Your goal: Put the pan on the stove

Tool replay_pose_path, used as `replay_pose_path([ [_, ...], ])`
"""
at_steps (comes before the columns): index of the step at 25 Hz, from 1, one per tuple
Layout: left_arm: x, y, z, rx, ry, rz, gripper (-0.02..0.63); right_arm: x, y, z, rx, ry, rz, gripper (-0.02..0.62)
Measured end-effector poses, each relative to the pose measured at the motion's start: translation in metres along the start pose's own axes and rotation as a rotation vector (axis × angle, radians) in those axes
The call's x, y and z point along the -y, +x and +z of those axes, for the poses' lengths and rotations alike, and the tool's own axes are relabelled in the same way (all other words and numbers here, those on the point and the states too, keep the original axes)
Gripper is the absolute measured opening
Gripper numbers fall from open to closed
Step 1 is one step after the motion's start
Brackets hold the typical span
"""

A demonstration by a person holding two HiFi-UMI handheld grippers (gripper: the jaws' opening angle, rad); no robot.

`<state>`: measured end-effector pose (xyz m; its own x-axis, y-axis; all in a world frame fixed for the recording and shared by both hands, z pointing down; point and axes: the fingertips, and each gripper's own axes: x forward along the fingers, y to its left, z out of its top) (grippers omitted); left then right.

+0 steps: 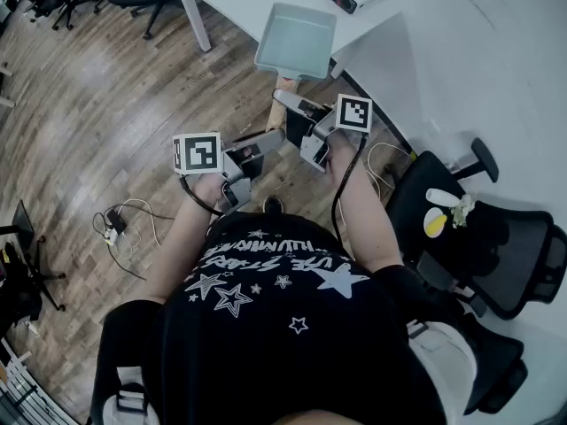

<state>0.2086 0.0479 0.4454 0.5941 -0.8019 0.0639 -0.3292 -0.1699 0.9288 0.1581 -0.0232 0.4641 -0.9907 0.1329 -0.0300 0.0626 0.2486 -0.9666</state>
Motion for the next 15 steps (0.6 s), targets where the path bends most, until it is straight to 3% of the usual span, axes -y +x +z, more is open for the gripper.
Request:
replay_pose_path([
  [15,0.0021,-0.0047,-0.0038,-0.004,0.008,0.011,0.123,-0.003,0.0013,-0.0068,-0.002,0.004,0.019,0.161],
])
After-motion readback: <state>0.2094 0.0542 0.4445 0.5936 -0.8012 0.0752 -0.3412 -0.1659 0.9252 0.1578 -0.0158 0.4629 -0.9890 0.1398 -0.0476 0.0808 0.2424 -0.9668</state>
